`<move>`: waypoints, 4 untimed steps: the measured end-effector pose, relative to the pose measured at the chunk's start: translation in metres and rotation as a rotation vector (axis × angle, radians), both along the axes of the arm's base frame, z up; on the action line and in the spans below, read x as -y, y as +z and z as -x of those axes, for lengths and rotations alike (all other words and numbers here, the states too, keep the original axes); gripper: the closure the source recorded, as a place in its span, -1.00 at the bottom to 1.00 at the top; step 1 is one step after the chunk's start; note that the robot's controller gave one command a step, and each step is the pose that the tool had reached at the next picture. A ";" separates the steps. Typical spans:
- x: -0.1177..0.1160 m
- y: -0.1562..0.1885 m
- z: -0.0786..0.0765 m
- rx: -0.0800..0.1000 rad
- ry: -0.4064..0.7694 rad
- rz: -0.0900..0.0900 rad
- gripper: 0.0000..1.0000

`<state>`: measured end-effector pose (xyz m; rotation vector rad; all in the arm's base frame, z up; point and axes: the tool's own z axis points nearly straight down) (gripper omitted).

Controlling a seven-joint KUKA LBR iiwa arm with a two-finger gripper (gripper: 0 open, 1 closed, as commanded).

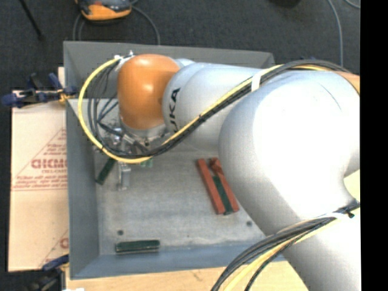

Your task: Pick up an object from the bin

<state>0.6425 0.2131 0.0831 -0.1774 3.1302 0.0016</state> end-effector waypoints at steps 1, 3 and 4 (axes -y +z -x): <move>0.004 -0.008 0.013 0.005 -0.053 0.001 1.00; 0.007 0.040 0.026 -0.009 -0.066 0.002 1.00; -0.011 0.098 0.030 -0.004 -0.063 0.001 1.00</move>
Offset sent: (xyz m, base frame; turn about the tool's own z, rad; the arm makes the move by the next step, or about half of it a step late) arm 0.0000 0.0000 0.0000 0.0000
